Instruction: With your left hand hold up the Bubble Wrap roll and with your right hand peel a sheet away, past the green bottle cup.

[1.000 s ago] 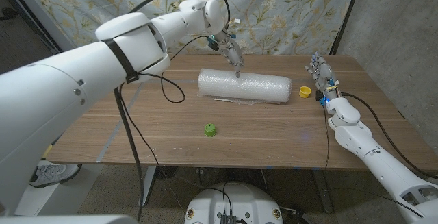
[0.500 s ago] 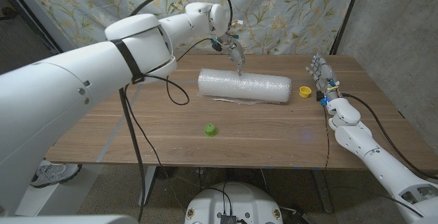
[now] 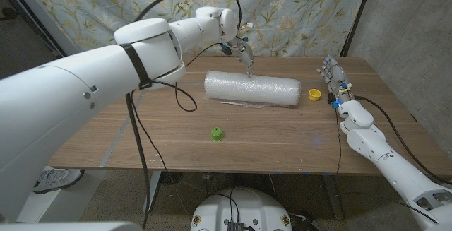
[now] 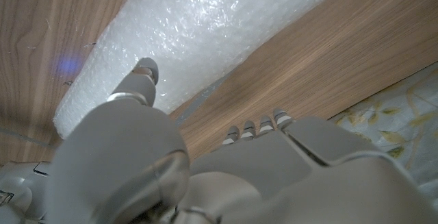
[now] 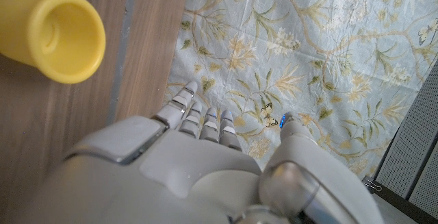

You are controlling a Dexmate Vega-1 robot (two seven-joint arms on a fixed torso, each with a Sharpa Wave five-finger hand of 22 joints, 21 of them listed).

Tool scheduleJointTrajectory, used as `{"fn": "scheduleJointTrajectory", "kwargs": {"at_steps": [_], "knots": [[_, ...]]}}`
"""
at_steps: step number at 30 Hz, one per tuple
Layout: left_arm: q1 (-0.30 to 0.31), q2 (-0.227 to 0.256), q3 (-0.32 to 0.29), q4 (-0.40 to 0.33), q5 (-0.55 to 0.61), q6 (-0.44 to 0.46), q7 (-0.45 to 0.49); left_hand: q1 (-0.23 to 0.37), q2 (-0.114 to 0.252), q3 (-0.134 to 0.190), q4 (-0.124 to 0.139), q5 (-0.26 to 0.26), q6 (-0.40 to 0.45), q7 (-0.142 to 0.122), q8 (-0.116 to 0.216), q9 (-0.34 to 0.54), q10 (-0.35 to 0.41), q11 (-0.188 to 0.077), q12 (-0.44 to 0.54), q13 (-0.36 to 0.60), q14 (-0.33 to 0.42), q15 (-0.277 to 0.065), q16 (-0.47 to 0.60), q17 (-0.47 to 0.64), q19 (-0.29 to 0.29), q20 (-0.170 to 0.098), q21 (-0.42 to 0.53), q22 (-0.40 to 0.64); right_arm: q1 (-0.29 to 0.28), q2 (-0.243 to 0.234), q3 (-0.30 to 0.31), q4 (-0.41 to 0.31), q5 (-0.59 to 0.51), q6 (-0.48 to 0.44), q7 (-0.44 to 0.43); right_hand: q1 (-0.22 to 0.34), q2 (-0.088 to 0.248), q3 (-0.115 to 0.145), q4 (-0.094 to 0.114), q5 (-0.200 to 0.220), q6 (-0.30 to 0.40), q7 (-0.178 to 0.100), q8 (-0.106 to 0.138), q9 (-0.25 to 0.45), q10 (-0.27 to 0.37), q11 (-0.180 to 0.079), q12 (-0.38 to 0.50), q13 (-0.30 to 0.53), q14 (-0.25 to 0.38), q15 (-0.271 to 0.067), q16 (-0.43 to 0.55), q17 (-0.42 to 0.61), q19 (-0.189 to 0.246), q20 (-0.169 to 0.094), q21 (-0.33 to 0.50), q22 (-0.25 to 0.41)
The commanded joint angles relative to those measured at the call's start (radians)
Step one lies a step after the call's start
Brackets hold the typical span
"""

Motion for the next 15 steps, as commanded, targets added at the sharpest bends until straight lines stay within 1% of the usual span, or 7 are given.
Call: {"fn": "scheduleJointTrajectory", "kwargs": {"at_steps": [1,7,10,15], "knots": [[0.010,0.009,-0.003,-0.030,-0.029,0.025,-0.014,-0.011,0.000,-0.011,0.006,0.001,-0.164,0.001,0.001,0.004,-0.150,0.007,0.004,0.004,-0.122,0.007,0.003,0.006,-0.008,0.006,0.002,0.003,0.002,-0.006,-0.003,-0.007,-0.005,-0.017,-0.004,-0.008,0.003,0.001,-0.007,0.000,-0.004,0.001,0.001,0.006,-0.006,0.003,0.003,0.001,-0.006,0.006,-0.002,0.002,-0.004,0.002,0.004,0.002],[0.002,-0.003,-0.005,-0.008,-0.034,0.011,-0.016,-0.024,-0.004,-0.019,0.012,0.002,-0.163,0.003,0.001,0.004,-0.150,0.008,0.005,0.004,-0.125,0.007,0.004,0.006,-0.011,0.011,0.003,0.004,0.010,-0.006,-0.008,-0.005,-0.004,-0.025,0.000,-0.009,0.003,0.001,-0.007,0.000,-0.007,-0.001,0.000,0.006,-0.014,0.005,0.002,0.001,-0.008,0.007,-0.002,0.002,-0.008,0.003,0.004,0.002],[0.003,0.000,-0.008,-0.017,-0.038,0.017,-0.026,-0.027,-0.006,-0.022,0.013,0.002,-0.163,0.004,0.002,0.004,-0.151,0.008,0.006,0.004,-0.125,0.007,0.004,0.007,-0.012,0.012,0.003,0.004,0.013,-0.007,-0.009,-0.006,-0.005,-0.030,0.001,-0.009,0.004,0.001,-0.008,0.000,-0.008,-0.001,0.000,0.006,-0.014,0.004,0.002,0.001,-0.009,0.008,-0.002,0.002,-0.009,0.004,0.004,0.002],[0.002,-0.006,-0.012,-0.004,-0.043,0.011,-0.032,-0.032,-0.008,-0.026,0.015,0.003,-0.164,0.005,0.001,0.004,-0.152,0.008,0.006,0.004,-0.126,0.007,0.005,0.007,-0.013,0.013,0.004,0.004,0.013,-0.013,-0.009,-0.012,-0.005,-0.039,0.000,-0.011,0.003,0.001,-0.008,0.000,-0.011,-0.002,0.000,0.006,-0.016,0.002,0.003,0.001,-0.012,0.013,-0.002,0.002,-0.011,0.005,0.004,0.002]]}}
